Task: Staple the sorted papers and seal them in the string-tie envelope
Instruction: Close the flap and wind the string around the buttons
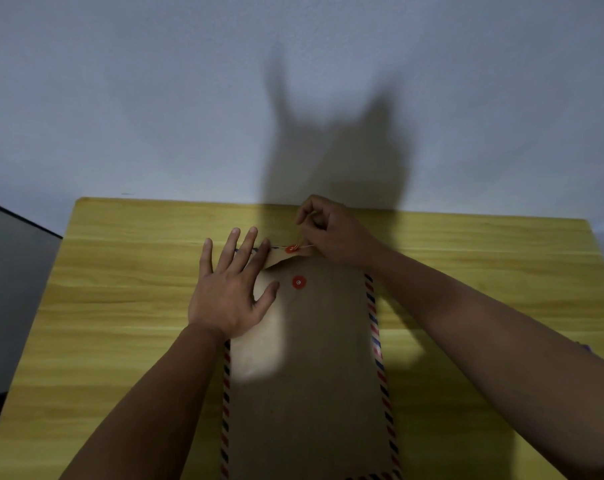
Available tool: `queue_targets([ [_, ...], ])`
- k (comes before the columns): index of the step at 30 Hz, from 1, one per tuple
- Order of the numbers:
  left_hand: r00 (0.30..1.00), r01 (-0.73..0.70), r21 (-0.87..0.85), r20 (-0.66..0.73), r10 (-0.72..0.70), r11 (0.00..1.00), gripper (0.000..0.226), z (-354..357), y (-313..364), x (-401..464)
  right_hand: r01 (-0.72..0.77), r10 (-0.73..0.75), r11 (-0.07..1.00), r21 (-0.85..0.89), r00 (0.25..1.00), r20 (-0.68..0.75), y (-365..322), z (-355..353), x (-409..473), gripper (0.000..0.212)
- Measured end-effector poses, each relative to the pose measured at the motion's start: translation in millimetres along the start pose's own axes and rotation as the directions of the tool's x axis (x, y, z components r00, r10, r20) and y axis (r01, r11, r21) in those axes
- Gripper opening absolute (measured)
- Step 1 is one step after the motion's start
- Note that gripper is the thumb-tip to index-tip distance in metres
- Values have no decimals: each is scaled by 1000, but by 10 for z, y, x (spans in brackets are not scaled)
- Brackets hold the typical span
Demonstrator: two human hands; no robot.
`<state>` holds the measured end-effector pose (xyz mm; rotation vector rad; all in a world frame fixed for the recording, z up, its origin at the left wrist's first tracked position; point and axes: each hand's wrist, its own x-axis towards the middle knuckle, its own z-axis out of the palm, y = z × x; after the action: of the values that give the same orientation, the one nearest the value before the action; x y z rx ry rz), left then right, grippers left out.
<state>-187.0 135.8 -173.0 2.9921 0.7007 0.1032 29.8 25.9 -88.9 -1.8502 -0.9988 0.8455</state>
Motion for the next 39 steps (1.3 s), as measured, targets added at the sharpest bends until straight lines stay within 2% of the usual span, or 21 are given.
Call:
queue_targets([
  [6,1000,4,21,0,-4,1000,78,-5,-1,-2,-60,76,972,226,995,-60,-121,-154,56,10],
  [9,1000,6,13,3,-6,1000,78,-10,1,-1,-76,131,900,429,986,-100,-195,-280,59,7],
  [11,1000,9,19,8,-9,1000,78,-15,5,1,-115,165,879,462,984,-70,-209,-381,59,6],
  [12,1000,9,22,9,-10,1000,78,-17,5,1,-137,168,917,375,984,-51,-211,-438,58,7],
  [14,1000,10,19,10,-10,1000,78,-20,5,0,-152,153,988,-35,988,23,-224,-540,46,15],
  [16,1000,12,18,10,-12,1000,78,-26,5,2,-121,200,903,-411,968,153,-231,-586,-2,22],
  [18,1000,16,17,16,-16,1000,78,-34,10,5,-97,284,816,-570,926,249,-208,-590,-114,23],
  [21,1000,17,11,24,-17,1000,78,-46,13,2,-90,341,767,-635,896,285,-141,-548,-313,22],
  [24,1000,19,3,20,-19,1000,78,-47,9,0,-96,315,748,-657,922,225,-72,-489,-530,25],
  [27,1000,21,-4,6,-21,1000,77,-42,13,0,-41,245,667,-744,955,167,40,-341,-746,31],
  [30,1000,17,-19,-17,-17,1000,76,-34,6,2,-41,219,588,-808,969,110,180,-158,-1032,24],
  [32,1000,16,-14,-17,-16,1000,76,-32,12,1,-3,129,599,-801,987,93,275,-85,-1301,19],
  [35,1000,21,-21,-18,-21,1000,76,-29,11,3,61,12,660,-749,996,92,363,-40,-1679,28],
  [39,1000,23,-24,-18,-23,999,76,-25,7,4,101,-130,613,-784,991,26,507,81,-1902,41],
])
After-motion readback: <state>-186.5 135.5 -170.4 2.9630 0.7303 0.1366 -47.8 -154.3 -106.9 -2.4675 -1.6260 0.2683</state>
